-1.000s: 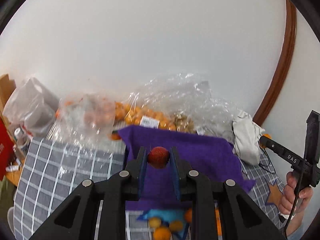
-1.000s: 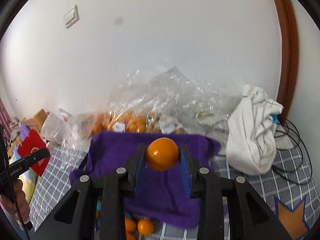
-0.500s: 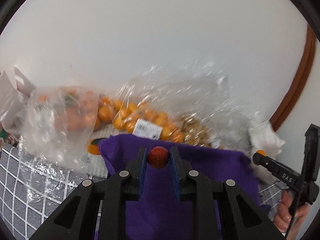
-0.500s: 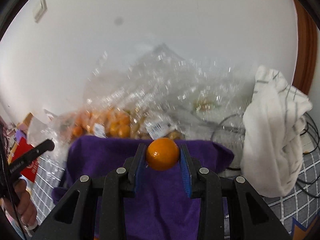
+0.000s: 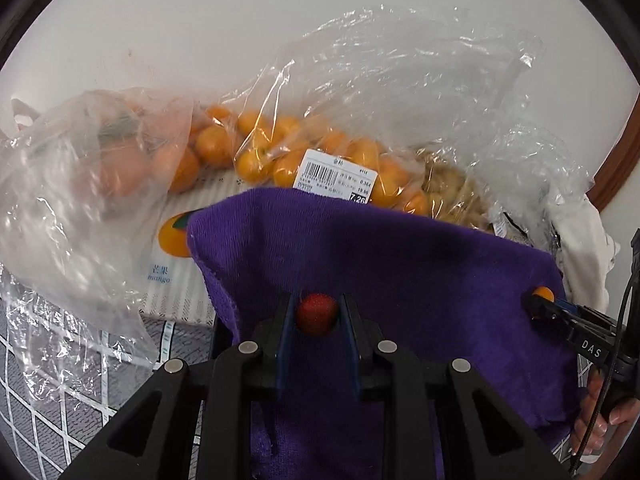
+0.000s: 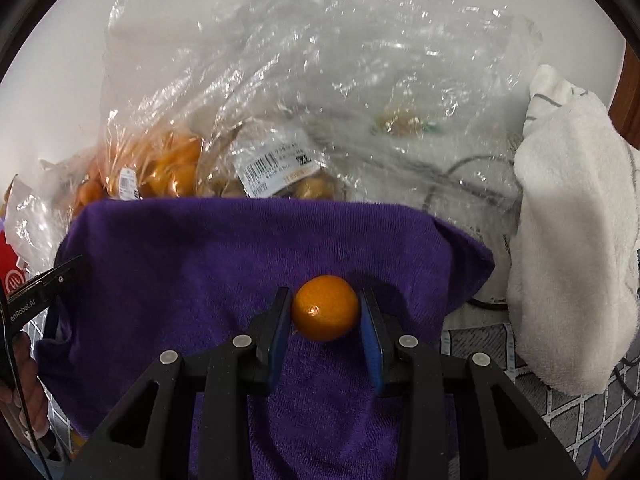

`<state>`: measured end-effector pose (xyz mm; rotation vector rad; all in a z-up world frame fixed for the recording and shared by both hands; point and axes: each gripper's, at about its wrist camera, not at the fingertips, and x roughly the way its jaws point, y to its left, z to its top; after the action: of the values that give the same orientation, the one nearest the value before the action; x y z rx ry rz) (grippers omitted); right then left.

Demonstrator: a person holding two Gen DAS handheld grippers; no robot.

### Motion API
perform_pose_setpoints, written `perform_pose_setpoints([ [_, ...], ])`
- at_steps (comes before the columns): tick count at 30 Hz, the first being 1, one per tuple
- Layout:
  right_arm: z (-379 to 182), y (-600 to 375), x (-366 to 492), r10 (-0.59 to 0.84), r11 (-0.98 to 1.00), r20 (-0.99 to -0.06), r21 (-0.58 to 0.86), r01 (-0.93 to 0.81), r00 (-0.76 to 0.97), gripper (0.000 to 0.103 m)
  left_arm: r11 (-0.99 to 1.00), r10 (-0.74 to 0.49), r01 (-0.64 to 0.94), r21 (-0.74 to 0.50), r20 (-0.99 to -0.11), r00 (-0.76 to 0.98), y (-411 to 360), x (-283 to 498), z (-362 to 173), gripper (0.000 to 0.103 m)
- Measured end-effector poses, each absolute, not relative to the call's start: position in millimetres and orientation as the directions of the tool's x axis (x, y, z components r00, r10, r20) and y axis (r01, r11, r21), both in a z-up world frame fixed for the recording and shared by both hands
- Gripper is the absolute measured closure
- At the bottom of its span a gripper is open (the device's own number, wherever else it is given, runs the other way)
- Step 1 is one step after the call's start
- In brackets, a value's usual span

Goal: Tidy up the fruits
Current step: 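Open both tools to drop the orange and tomato onto the towel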

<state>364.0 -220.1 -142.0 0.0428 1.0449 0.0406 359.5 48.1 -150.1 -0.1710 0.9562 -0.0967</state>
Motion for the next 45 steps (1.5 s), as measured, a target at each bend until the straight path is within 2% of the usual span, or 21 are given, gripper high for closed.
perform_pose_setpoints([
  [6,-145,-216,363,0.029,1.000,-0.866,0.020,-0.022,0.498,0.068,0.983,-0.155,0.008,-0.181,-0.818,0.554,45,362,-156,0.081],
  [8,-143,-214,362,0.036,0.999,-0.864,0.020,-0.037,0.502,0.061,0.985,-0.148,0.011,-0.170,-0.822,0.549,42,361,-157,0.081],
  [13,-131,-207,358,0.059,0.998,-0.836,0.028,-0.064,0.546,0.036,0.988,-0.135,0.013,-0.151,-0.832,0.538,35,363,-159,0.081],
  [14,-126,-206,357,0.060,0.997,-0.828,0.028,-0.066,0.557,0.035,0.989,-0.133,0.016,-0.147,-0.834,0.535,34,363,-158,0.081],
  [17,-112,-202,352,0.047,0.998,-0.805,0.009,-0.067,0.591,0.030,0.993,-0.108,0.020,-0.116,-0.837,0.536,29,361,-151,0.073],
  [19,-104,-199,350,0.028,0.998,-0.790,-0.012,-0.061,0.613,0.027,0.994,-0.106,0.027,-0.109,-0.829,0.548,26,358,-144,0.064],
  [22,-89,-196,340,0.016,0.999,-0.768,-0.019,-0.047,0.641,0.021,0.993,-0.110,0.038,-0.107,-0.812,0.573,23,352,-128,0.060],
  [30,-44,-189,275,-0.096,0.995,-0.704,-0.095,0.040,0.703,0.015,0.991,-0.134,0.080,-0.108,-0.724,0.677,15,318,-71,0.059],
  [36,-19,-209,210,-0.110,0.994,-0.638,-0.062,0.091,0.762,0.015,0.989,-0.146,0.118,-0.087,-0.671,0.727,6,277,-38,0.059],
  [40,-16,-221,178,-0.070,0.997,-0.643,-0.022,0.074,0.763,0.015,0.989,-0.144,0.128,-0.073,-0.664,0.733,6,244,-31,0.058],
  [45,-28,-229,152,0.001,0.997,-0.673,0.060,0.053,0.740,0.015,0.995,-0.086,0.096,-0.021,-0.659,0.747,12,201,-39,0.058],
])
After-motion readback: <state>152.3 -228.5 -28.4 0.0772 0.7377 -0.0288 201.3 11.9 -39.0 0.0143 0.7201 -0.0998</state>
